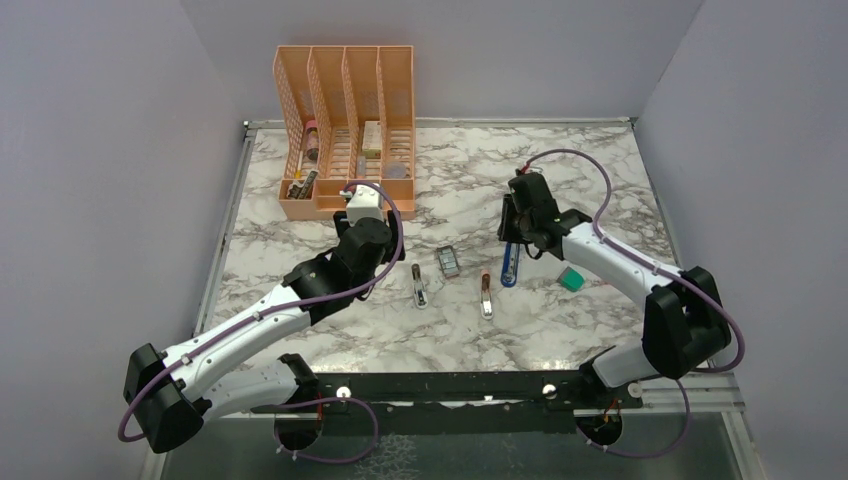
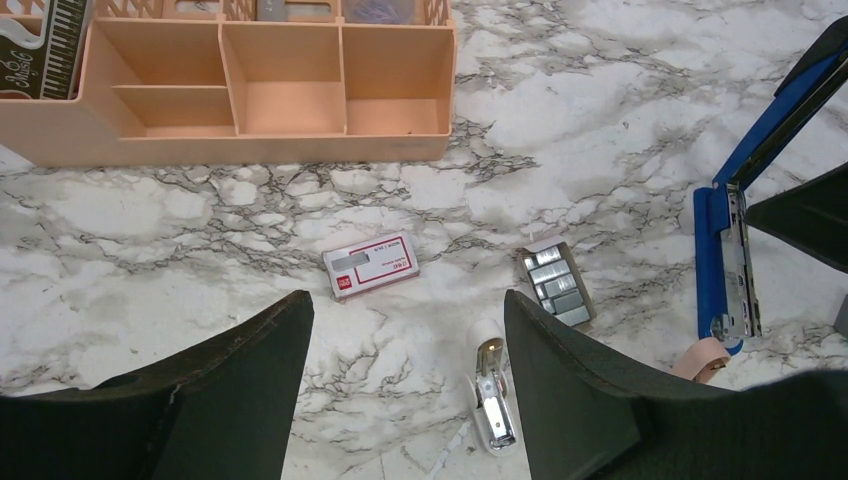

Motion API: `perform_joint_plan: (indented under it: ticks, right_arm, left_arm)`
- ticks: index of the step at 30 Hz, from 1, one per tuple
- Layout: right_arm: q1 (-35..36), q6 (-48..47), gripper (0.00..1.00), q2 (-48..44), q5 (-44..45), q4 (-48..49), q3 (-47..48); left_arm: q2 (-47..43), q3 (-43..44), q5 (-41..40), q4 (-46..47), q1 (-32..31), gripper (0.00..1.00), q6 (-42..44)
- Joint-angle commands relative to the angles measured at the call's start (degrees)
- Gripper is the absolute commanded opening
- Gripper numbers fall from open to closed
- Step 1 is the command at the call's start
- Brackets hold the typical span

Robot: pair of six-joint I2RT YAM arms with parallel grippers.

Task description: Load the staples into the stapler

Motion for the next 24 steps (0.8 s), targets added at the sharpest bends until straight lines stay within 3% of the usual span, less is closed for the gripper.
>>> perform_joint_plan:
  ticks: [1,13,18,24]
  right_arm:
    - [0.7,-7.7,0.33,0.3,-10.5,4.3,2.8]
    - [14.1,-9.8,0.43,13.6,-5.6,-0.7,12.3]
    - [15.9,-9.7,0.37,17.9,-6.1,-1.6,14.8]
    - [17.3,-9.0,0.37,23.0,-4.5,-4.5,18.4]
  left_arm:
    - [-1.4,0.3,1.2,0.8,0.3,0.71,-0.2]
    - [-2.6,-0.9,0.8,1.0,0.3,0.71,-0.1]
    - [-2.9,-1.4,0.6,1.1,0.3,0.71,-0.1]
    - [-2.8,-1.6,0.5,1.2,0.4,0.71,-0.2]
